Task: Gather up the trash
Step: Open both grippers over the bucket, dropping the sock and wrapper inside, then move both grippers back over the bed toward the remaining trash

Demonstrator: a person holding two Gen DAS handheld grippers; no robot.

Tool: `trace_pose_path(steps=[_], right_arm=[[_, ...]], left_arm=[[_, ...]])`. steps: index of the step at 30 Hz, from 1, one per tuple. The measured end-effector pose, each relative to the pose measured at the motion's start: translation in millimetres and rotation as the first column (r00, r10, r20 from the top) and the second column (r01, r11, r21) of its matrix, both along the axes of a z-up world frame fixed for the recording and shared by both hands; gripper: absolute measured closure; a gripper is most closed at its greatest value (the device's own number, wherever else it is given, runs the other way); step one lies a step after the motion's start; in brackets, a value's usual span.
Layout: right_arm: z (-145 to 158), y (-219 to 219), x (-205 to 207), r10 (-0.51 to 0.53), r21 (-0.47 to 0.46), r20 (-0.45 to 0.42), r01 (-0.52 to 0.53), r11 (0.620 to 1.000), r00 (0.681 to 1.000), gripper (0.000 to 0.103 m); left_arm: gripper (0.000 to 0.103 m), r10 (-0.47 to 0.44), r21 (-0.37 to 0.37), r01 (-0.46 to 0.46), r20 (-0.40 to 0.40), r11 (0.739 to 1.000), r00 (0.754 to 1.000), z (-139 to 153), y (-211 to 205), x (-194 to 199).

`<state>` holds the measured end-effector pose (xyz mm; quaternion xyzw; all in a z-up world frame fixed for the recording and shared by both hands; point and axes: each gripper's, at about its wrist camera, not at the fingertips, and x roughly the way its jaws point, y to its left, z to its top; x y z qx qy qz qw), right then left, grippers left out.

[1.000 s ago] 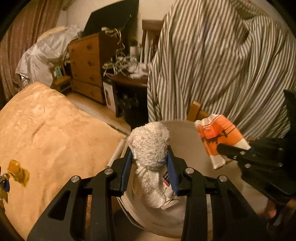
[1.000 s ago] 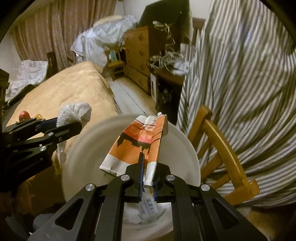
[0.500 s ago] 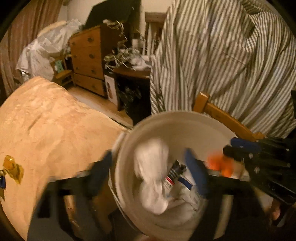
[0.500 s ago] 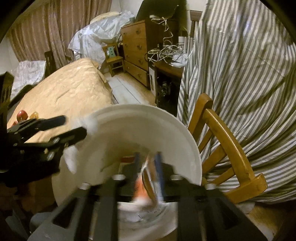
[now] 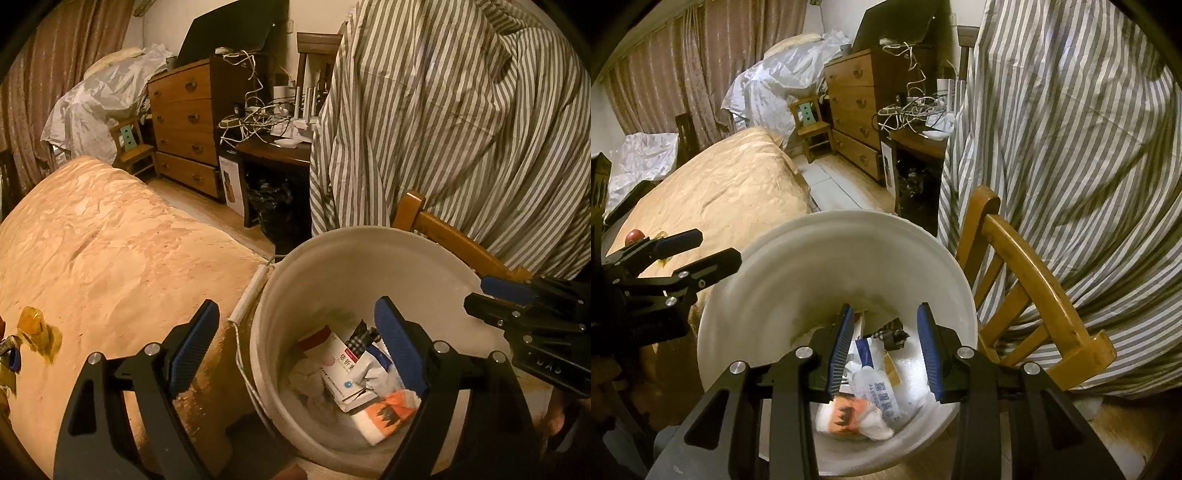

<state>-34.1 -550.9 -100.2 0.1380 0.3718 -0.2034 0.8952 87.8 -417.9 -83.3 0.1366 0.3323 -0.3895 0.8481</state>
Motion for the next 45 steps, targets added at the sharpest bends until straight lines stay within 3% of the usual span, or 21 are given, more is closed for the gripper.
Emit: trace_pose_path(steps=[11, 19, 25, 29, 33, 36, 38, 42, 45], right_arm=[[32.6, 35.8, -7.0, 0.042, -0.041, 0.101, -0.039, 0.998, 0.994, 0.058], [49.1, 98.0, 7.6, 0.16, -0.05, 0.173, -0.154, 0.987, 0.972, 0.033], [40.7, 158.5, 40.5, 0.28, -0.016, 0.174, -0.281, 0.96, 0.944, 0.029], [36.3, 200.6, 60.7, 0.357, -0.008, 0.172, -0.361, 0.932, 0.918, 0.024], [31.2, 236.4, 81.7, 0.424, 0.005, 0.166, -0.43, 0.903, 0.89, 0.023], [25.7, 260.5, 97.1, 0.471, 0.016, 0.161, -0.48, 0.877, 0.867, 0.023], [22.7, 276.6, 106.0, 0.502, 0.024, 0.158, -0.511, 0.859, 0.85, 0.023], [13.7, 306.5, 121.2, 0.551, 0.046, 0.145, -0.562, 0.826, 0.822, 0.021], [5.8, 321.4, 128.5, 0.573, 0.063, 0.135, -0.584, 0.809, 0.809, 0.02]], left_arm=[[0.022, 0.035, -0.026, -0.035, 0.006, 0.999, 0.999, 10.9, 42.7, 1.9], [0.022, 0.114, -0.035, -0.114, 0.021, 0.993, 0.993, 13.1, 109.3, 5.6], [0.022, 0.224, -0.041, -0.225, -0.017, 0.974, 0.974, 4.7, 178.0, 23.3], [0.022, 0.319, -0.038, -0.32, -0.036, 0.947, 0.947, -4.2, 230.7, 34.9], [0.022, 0.435, -0.013, -0.436, -0.049, 0.9, 0.899, -16.3, 290.8, 48.5], [0.022, 0.536, 0.0, -0.537, -0.053, 0.844, 0.842, -24.3, 341.2, 60.4], [0.022, 0.603, 0.004, -0.603, -0.049, 0.798, 0.797, -26.9, 375.5, 67.1], [0.022, 0.728, 0.003, -0.729, -0.065, 0.684, 0.682, -36.6, 447.4, 81.8], [0.022, 0.749, 0.013, -0.753, -0.112, 0.658, 0.653, -47.9, 479.4, 96.0]])
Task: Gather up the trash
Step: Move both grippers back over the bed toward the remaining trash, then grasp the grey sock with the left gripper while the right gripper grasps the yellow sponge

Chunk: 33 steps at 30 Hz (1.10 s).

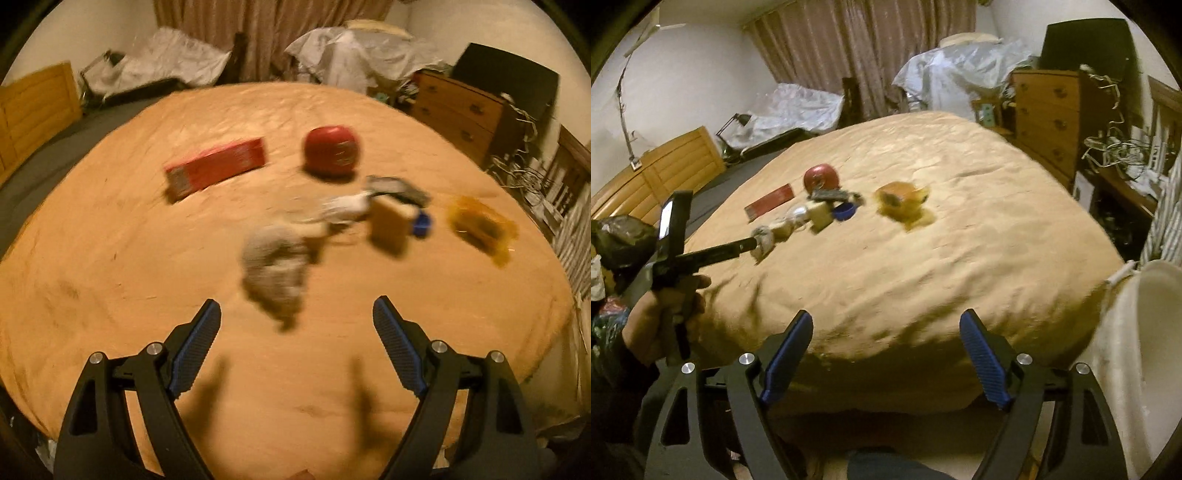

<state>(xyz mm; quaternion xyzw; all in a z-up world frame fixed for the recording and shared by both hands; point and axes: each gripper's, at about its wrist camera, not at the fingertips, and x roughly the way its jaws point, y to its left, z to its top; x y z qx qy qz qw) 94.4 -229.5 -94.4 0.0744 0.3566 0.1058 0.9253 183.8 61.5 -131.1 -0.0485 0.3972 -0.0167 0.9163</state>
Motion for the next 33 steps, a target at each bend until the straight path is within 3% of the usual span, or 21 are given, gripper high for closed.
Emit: trace_pose_path(steps=[4, 11, 13, 15, 18, 23, 33], right_arm=[[-9.4, 12.0, 6.4, 0.026, 0.009, -0.026, -0.025, 1.0, 0.999, 0.02], [-23.9, 32.8, 25.6, 0.094, 0.001, -0.067, -0.094, 0.996, 0.993, 0.021], [-25.7, 39.0, 32.7, 0.114, -0.003, -0.069, -0.115, 0.993, 0.991, 0.027], [-26.3, 48.8, 44.2, 0.142, -0.001, -0.067, -0.143, 0.99, 0.988, 0.034], [-26.9, 64.2, 64.4, 0.179, -0.001, -0.056, -0.179, 0.984, 0.982, 0.044], [-31.4, 93.5, 111.7, 0.244, 0.027, -0.043, -0.243, 0.97, 0.969, 0.05], [-47.0, 155.2, 233.5, 0.276, -0.07, -0.03, -0.277, 0.958, 0.961, 0.05]], left_arm=[[0.022, 0.015, -0.006, -0.016, -0.035, 1.0, 0.999, -13.9, 20.1, 18.1], [0.022, -0.027, -0.021, 0.026, -0.056, 0.999, 0.998, -28.9, 12.8, 44.4], [0.03, -0.028, -0.032, 0.026, -0.064, 0.999, 0.998, -33.0, 12.8, 50.3], [0.054, -0.022, -0.045, 0.019, -0.067, 0.999, 0.998, -33.8, 16.2, 52.4], [0.065, -0.023, -0.081, 0.018, -0.061, 0.997, 0.998, -31.5, 22.9, 49.9], [0.065, 0.0, -0.097, -0.004, -0.043, 0.995, 0.999, -28.3, 36.0, 31.8], [0.064, 0.0, -0.115, -0.005, -0.043, 0.993, 0.999, -33.8, 44.8, 28.4]])
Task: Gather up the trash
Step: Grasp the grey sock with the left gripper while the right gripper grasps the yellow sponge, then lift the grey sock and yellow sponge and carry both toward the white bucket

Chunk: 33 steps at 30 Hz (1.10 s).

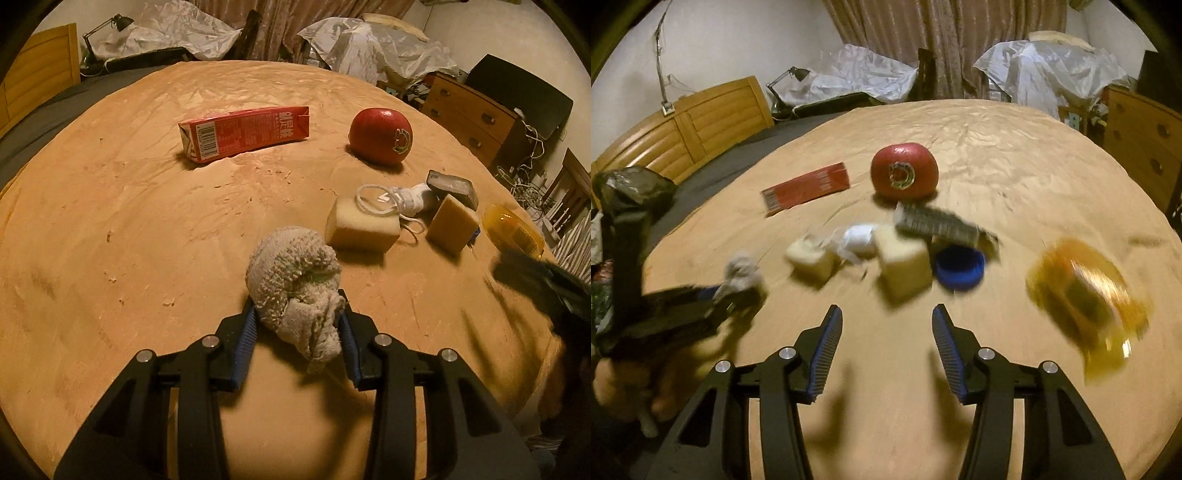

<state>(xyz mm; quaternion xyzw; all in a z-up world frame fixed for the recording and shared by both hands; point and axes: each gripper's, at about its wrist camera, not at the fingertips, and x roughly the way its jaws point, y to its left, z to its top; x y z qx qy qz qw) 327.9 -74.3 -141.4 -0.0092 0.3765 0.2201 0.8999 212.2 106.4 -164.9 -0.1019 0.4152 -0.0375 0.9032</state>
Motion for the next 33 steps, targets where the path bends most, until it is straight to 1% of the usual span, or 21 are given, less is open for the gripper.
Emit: trace_pose_path(steps=[2, 5, 8, 10, 11, 12, 13, 14, 19, 22, 29, 33], right_arm=[[1.0, 8.4, 18.2, 0.006, -0.012, 0.013, -0.006, 1.0, 1.0, 0.05], [-0.7, 22.3, 40.0, 0.023, -0.068, 0.026, -0.021, 0.997, 0.999, 0.05], [-7.4, 32.0, 55.9, 0.032, -0.116, 0.025, -0.029, 0.993, 0.999, 0.05], [-13.0, 34.2, 60.0, 0.037, -0.127, 0.021, -0.034, 0.991, 0.999, 0.051], [-15.1, 35.7, 60.4, 0.037, -0.132, 0.021, -0.034, 0.991, 0.999, 0.052], [-17.2, 35.8, 60.3, 0.036, -0.132, 0.021, -0.033, 0.991, 0.999, 0.056], [-18.8, 36.0, 60.5, 0.033, -0.129, 0.02, -0.031, 0.991, 0.999, 0.064], [-19.6, 35.0, 59.5, 0.027, -0.126, 0.021, -0.024, 0.992, 0.999, 0.065], [-12.7, 24.7, 34.8, 0.006, -0.085, 0.053, -0.002, 0.996, 0.999, 0.068], [-7.1, 16.5, 6.6, -0.008, -0.058, 0.067, 0.012, 0.998, 0.998, 0.068], [-2.7, 2.2, -58.8, -0.06, -0.021, 0.086, 0.062, 0.998, 0.995, 0.068], [-0.3, 1.7, -84.4, -0.073, -0.025, 0.099, 0.075, 0.997, 0.992, 0.068]], left_arm=[[0.064, 0.001, -0.005, -0.001, 0.0, 1.0, 1.0, -0.8, -1.1, 1.8], [0.063, 0.002, -0.005, -0.002, 0.003, 1.0, 1.0, -2.8, -1.3, 4.5], [0.063, 0.006, 0.006, -0.006, 0.007, 1.0, 1.0, -3.7, -3.6, 6.6], [0.062, 0.01, 0.011, -0.01, 0.008, 1.0, 1.0, -3.8, -4.9, 6.6], [0.062, 0.011, 0.013, -0.011, 0.009, 1.0, 1.0, -4.2, -5.0, 6.6], [0.063, 0.014, 0.014, -0.014, 0.01, 1.0, 1.0, -4.2, -5.6, 6.7], [0.063, 0.015, 0.014, -0.016, 0.011, 1.0, 1.0, -4.2, -5.6, 6.7], [0.063, 0.018, 0.013, -0.018, 0.012, 1.0, 1.0, -3.9, -5.8, 7.1], [0.064, 0.023, 0.014, -0.023, 0.012, 1.0, 1.0, -3.1, -5.6, 7.8], [0.064, 0.017, 0.023, -0.017, 0.023, 1.0, 1.0, -3.6, -5.9, 5.6], [0.068, 0.037, 0.009, -0.037, 0.039, 0.999, 0.999, 0.3, -3.7, -8.5], [0.068, 0.04, 0.029, -0.042, 0.059, 0.999, 0.997, 8.9, -9.5, -22.4]])
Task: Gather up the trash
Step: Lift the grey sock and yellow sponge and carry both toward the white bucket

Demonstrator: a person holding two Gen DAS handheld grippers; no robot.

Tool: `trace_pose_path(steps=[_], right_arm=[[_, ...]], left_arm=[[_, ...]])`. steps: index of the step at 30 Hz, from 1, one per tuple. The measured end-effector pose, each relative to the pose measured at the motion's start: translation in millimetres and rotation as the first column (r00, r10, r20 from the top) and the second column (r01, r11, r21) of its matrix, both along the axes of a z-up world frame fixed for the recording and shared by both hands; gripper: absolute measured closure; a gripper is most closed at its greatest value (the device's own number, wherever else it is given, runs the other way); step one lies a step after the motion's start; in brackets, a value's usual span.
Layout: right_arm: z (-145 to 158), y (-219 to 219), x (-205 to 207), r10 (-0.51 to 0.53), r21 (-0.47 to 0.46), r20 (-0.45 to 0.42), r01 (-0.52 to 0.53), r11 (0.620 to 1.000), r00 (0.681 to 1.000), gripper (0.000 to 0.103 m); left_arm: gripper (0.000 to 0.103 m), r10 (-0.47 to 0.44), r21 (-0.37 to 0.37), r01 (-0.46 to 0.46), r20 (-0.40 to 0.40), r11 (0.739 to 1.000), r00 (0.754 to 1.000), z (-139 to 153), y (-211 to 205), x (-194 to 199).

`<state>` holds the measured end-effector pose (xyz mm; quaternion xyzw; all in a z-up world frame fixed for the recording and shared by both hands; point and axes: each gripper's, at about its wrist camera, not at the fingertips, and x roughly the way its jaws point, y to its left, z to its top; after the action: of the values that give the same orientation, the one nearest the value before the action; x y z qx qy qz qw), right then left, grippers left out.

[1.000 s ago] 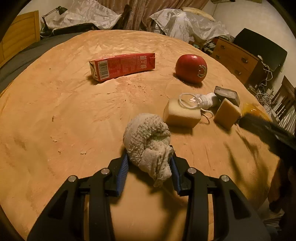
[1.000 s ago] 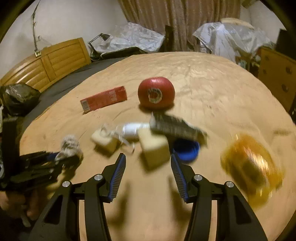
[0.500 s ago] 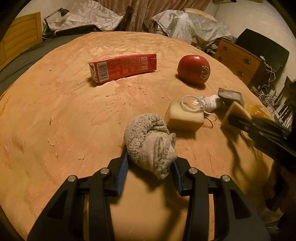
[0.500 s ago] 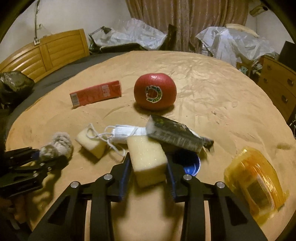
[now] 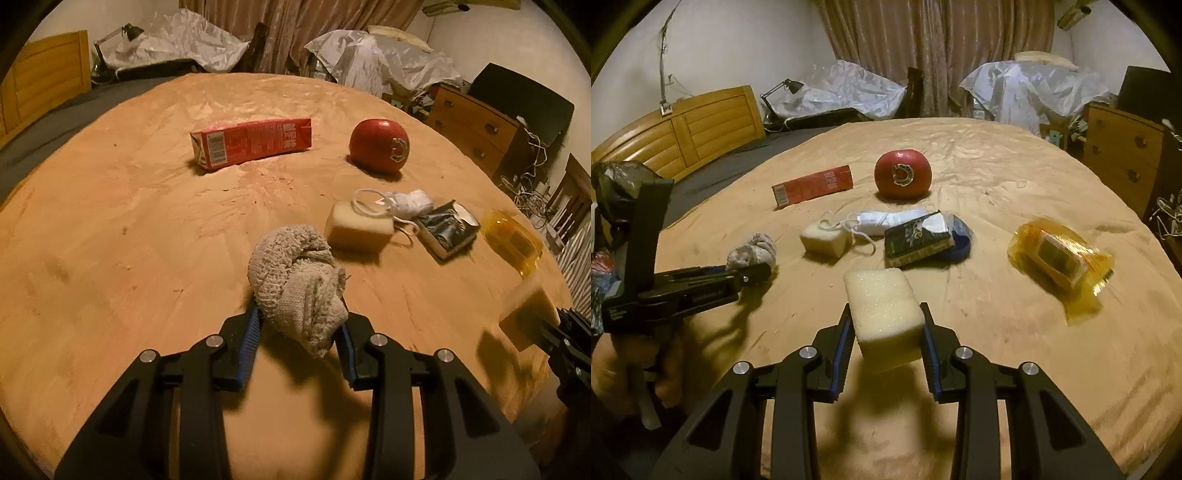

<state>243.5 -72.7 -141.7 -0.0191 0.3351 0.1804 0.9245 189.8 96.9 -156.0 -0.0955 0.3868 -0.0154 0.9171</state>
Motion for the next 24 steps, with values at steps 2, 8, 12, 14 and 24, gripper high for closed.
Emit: trace_pose_path(steps=[2, 8, 12, 14, 24], right_arm=[[3.5, -2.1, -10.3, -0.015, 0.01, 0.005, 0.015, 1.0, 1.0, 0.068], [31.1, -8.3, -49.0, -0.07, 0.029, 0.086, 0.068, 0.997, 0.994, 0.068], [58.5, -19.0, -75.4, -0.104, 0.06, 0.158, 0.095, 0.994, 0.982, 0.068], [72.9, -25.0, -88.3, -0.121, 0.074, 0.193, 0.108, 0.991, 0.974, 0.068], [120.2, -45.7, -145.4, -0.179, 0.106, 0.325, 0.152, 0.983, 0.929, 0.068]], left_arm=[[0.068, -0.006, 0.035, 0.005, 0.031, 0.999, 1.0, 11.3, -9.0, -12.4], [0.068, -0.049, 0.108, 0.032, 0.16, 0.994, 0.986, 59.7, -37.5, -55.0], [0.068, -0.065, 0.134, 0.032, 0.249, 0.99, 0.966, 92.5, -54.8, -82.2], [0.068, -0.069, 0.141, 0.029, 0.282, 0.99, 0.957, 103.8, -61.7, -92.7], [0.068, -0.096, 0.186, 0.018, 0.418, 0.982, 0.903, 137.8, -96.6, -137.1]])
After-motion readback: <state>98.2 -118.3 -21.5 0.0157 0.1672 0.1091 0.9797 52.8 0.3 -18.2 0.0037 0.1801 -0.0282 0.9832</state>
